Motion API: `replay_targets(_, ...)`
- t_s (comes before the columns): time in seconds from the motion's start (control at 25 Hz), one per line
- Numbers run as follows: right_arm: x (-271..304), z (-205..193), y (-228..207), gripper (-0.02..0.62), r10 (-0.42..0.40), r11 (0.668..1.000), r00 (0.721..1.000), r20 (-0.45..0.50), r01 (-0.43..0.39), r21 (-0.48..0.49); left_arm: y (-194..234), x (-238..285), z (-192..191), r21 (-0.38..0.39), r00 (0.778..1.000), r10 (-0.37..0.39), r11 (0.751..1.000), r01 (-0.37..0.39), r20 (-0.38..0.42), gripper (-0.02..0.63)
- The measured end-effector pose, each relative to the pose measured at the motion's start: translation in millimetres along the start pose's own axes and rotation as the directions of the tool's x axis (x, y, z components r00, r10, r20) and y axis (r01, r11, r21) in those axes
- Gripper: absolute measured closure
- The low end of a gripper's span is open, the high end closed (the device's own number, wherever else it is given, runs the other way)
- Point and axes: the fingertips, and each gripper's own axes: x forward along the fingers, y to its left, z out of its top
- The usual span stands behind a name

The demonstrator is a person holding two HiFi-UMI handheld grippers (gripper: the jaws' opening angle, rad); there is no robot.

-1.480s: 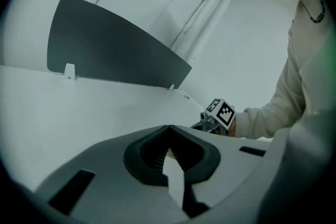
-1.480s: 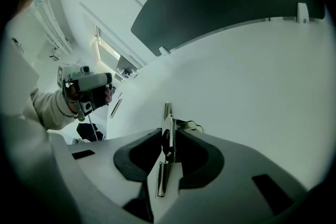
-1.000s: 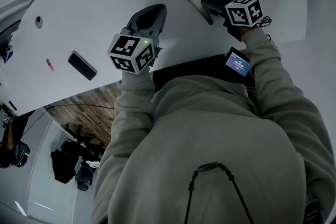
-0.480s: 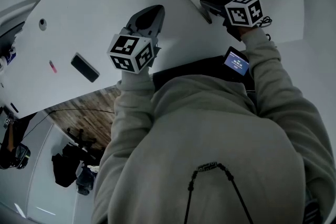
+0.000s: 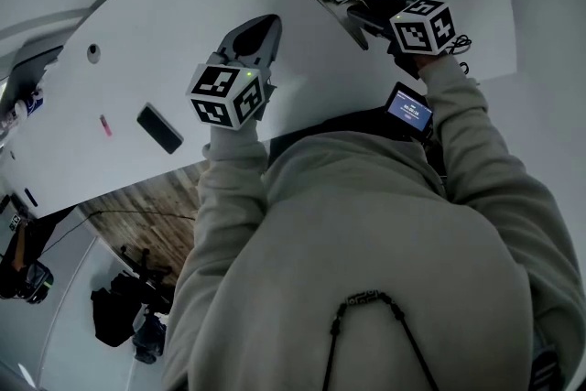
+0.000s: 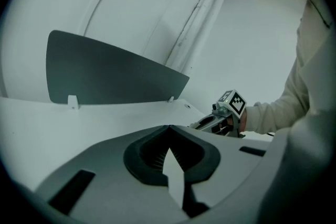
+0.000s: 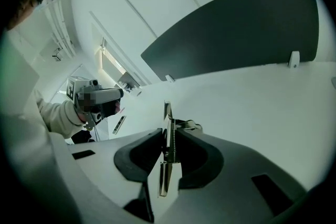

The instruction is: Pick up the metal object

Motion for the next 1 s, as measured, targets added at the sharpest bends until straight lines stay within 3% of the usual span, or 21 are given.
replay_targets(0.4,-42,50,46,0.495,-0.009,0.997,0.995,0.096,0.017,-0.080,-13,-29,58,0.032,0.993,-0.004,1.000,0.001,0.122,0.601)
replay_targets(0.76,-89,80,87,0.494,-0.015,0.984,0.985,0.172,0.045,-0.173,-64,-55,93,0.145,0.983,-0.061,0.989,0.036,0.172,0.601)
replay_targets(1.0,-119,120,114,0.495,0.000,0.969,0.968,0.252,0.063,-0.240,-64,-79,133,0.212,0.974,-0.088,0.976,0.043,0.208,0.601)
